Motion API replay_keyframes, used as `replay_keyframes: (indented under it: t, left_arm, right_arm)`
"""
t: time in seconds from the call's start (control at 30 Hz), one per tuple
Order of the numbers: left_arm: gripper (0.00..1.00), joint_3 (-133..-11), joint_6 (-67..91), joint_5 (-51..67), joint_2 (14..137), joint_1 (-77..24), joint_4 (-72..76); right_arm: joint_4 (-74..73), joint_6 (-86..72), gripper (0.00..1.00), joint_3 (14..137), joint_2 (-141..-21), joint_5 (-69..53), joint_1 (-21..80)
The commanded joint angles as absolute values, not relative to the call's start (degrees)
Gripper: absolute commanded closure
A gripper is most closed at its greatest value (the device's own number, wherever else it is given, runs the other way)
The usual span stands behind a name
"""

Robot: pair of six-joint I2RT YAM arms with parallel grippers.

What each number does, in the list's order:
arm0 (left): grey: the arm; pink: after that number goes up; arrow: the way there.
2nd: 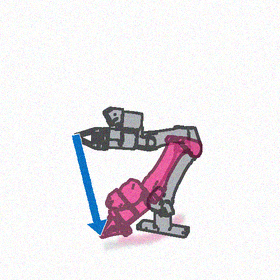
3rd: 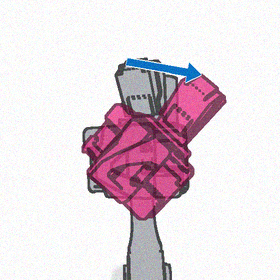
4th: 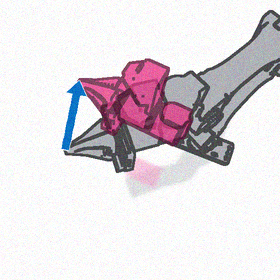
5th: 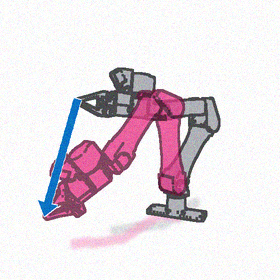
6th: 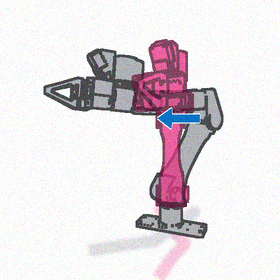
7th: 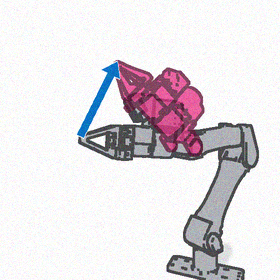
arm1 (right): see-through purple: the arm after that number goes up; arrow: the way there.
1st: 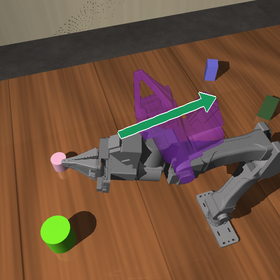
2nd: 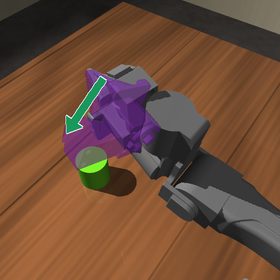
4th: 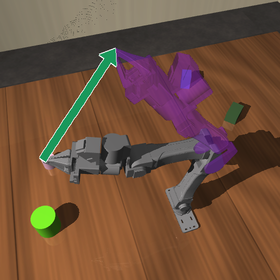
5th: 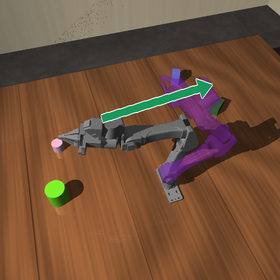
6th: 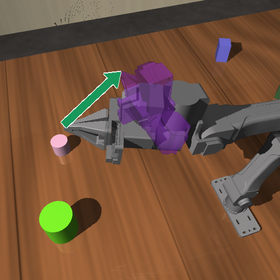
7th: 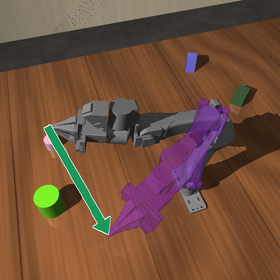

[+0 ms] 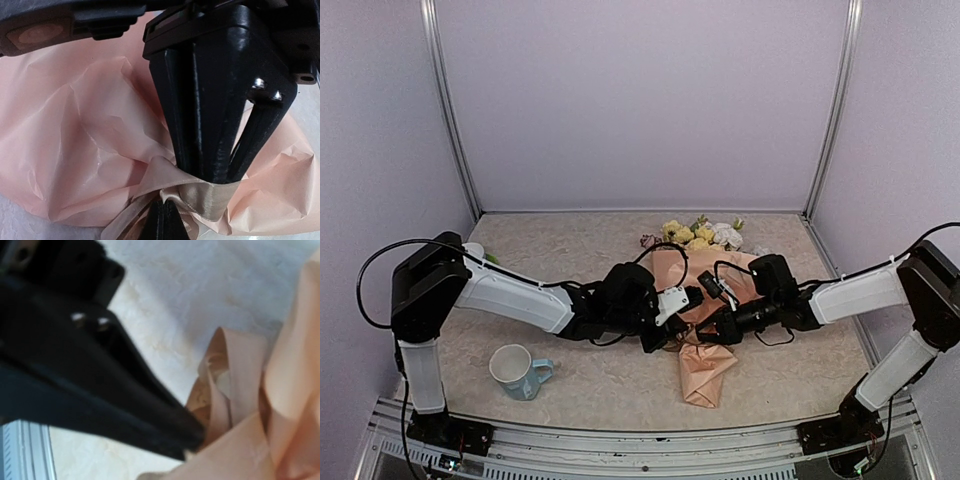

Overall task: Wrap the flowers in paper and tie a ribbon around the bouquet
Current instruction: Cross the half-tied ribbon over the folded bouquet.

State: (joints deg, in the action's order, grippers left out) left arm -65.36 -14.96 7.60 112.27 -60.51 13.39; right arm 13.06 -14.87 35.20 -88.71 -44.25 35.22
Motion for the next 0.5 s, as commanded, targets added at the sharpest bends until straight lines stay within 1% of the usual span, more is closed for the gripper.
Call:
replay_keyframes:
  t: [0.0, 0.27, 0.4, 0.47]
  left_arm:
    - [1.0, -67.29, -13.85, 10.99, 114.17, -59.85, 12.87]
    - [1.0, -68.75, -13.31, 15.03, 115.76, -59.51, 12.47]
    - [1.0, -69.01, -10.74, 16.43, 116.64, -59.5, 15.18]
    - [1.0, -68.91, -9.52, 16.74, 117.16, -59.33, 16.78]
  right_arm:
    - [16.83, -15.64, 0.85, 34.28, -88.04, -46.66, 35.0]
    - [18.32, -16.35, 0.81, 33.56, -87.85, -45.02, 34.98]
    - [17.24, -15.77, 0.84, 33.95, -89.15, -43.57, 34.98]
    - [16.57, -15.3, 0.83, 34.01, -89.26, -42.79, 34.98]
